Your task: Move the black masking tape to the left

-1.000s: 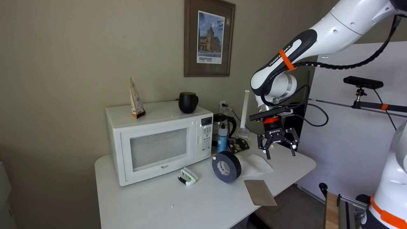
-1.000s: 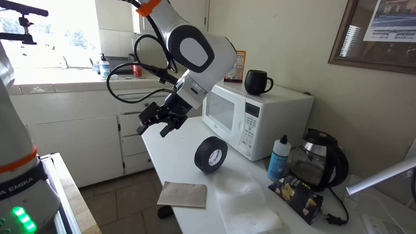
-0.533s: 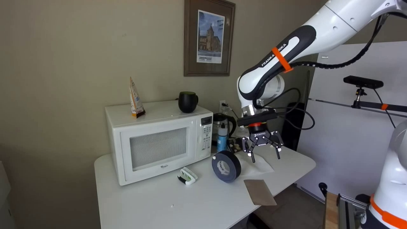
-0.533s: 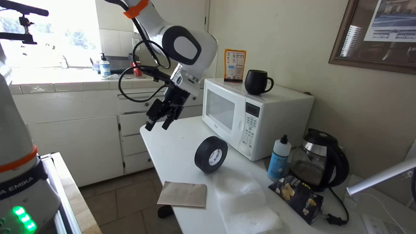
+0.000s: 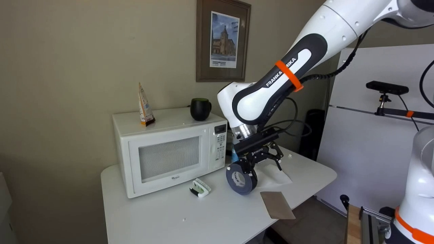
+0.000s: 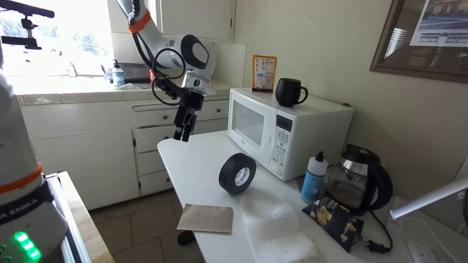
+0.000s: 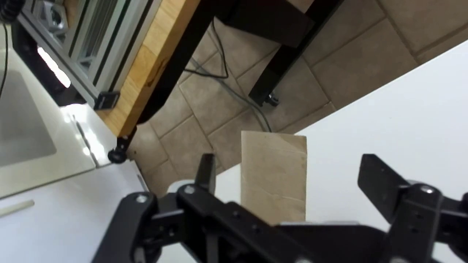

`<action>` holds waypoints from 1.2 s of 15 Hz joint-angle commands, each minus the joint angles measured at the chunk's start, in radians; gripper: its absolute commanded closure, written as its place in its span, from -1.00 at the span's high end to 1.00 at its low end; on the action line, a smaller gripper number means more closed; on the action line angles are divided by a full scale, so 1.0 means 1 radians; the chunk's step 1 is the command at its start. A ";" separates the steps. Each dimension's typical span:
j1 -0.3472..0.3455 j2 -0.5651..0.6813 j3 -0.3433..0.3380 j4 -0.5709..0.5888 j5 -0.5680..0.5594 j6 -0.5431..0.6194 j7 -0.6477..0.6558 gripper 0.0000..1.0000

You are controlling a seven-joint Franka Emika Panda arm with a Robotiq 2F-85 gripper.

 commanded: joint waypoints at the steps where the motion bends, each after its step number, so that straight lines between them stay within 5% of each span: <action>1: 0.049 0.140 0.001 0.111 -0.185 0.002 0.032 1.00; 11: 0.064 0.162 -0.016 0.140 -0.219 -0.001 0.010 1.00; 18: 0.092 0.271 -0.060 0.225 -0.428 -0.022 0.062 1.00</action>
